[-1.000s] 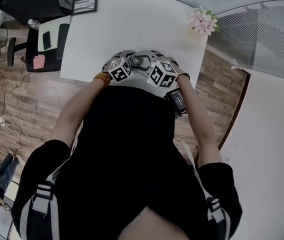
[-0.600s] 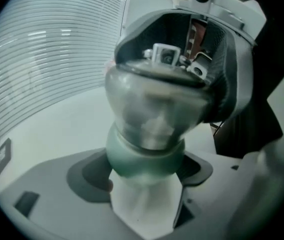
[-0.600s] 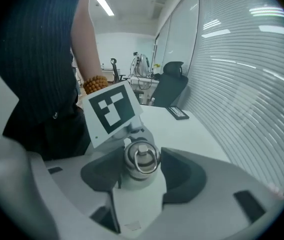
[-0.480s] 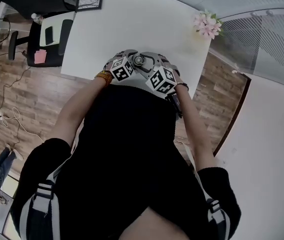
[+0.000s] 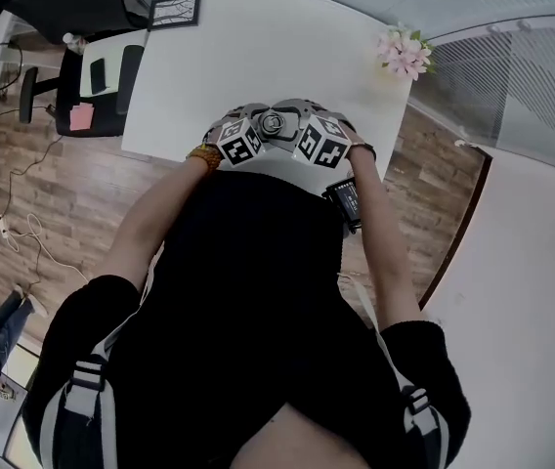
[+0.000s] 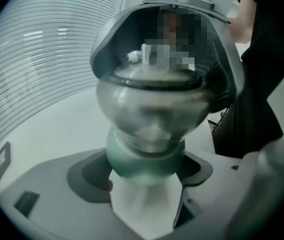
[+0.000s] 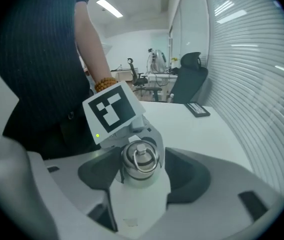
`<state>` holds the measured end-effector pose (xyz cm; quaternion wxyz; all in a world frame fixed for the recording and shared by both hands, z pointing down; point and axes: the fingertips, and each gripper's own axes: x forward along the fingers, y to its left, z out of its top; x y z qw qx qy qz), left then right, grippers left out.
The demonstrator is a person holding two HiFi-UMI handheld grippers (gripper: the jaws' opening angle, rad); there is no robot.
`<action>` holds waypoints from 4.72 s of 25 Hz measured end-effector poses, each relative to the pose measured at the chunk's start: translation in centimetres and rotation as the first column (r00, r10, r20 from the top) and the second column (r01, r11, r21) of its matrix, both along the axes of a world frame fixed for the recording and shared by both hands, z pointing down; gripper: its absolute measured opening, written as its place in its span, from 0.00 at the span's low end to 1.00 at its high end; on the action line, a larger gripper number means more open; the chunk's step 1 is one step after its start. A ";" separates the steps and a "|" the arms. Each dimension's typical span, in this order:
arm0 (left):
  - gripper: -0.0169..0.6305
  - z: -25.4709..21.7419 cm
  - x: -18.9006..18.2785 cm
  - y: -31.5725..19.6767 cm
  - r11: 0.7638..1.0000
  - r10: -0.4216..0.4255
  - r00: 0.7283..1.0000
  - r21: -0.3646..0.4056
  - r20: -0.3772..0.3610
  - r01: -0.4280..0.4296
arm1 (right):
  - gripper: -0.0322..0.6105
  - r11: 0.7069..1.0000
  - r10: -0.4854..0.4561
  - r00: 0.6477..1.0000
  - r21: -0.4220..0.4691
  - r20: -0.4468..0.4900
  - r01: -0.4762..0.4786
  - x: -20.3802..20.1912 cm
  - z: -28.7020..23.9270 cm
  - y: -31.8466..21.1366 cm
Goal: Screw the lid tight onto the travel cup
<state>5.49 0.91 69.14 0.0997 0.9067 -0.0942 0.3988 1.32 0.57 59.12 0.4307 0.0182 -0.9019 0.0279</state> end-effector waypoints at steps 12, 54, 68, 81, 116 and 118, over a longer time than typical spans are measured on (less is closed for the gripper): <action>0.62 -0.1 -0.2 0.0 1.000 -0.003 1.000 0.003 -0.012 0.003 | 0.44 0.944 0.328 0.944 0.049 -0.041 -0.326 0.4 0.3 -0.4; 0.62 0.1 -0.1 0.3 0.998 0.066 0.997 0.002 -0.024 -0.066 | 0.48 0.995 -0.091 0.993 0.038 -0.081 0.094 -0.2 -0.2 0.4; 0.59 -2.2 -0.9 -0.1 0.980 -0.100 0.986 0.157 -0.133 0.121 | 0.47 0.813 0.582 0.812 0.013 -0.053 -0.582 1.1 0.1 -0.3; 0.58 -2.0 -1.4 0.6 0.953 0.290 0.950 0.122 -0.116 -0.276 | 0.42 0.988 0.153 0.981 0.023 -0.118 -0.152 0.0 1.6 0.8; 0.58 -2.6 -2.1 1.1 0.904 0.427 0.902 -0.011 -0.059 -0.428 | 0.43 0.999 0.027 0.999 -0.028 0.046 -0.026 -1.4 0.5 1.0; 0.58 -2.6 -2.5 1.0 0.933 0.360 0.931 0.016 -0.066 -0.360 | 0.48 0.997 0.072 0.996 -0.011 0.054 -0.071 -1.3 0.4 1.2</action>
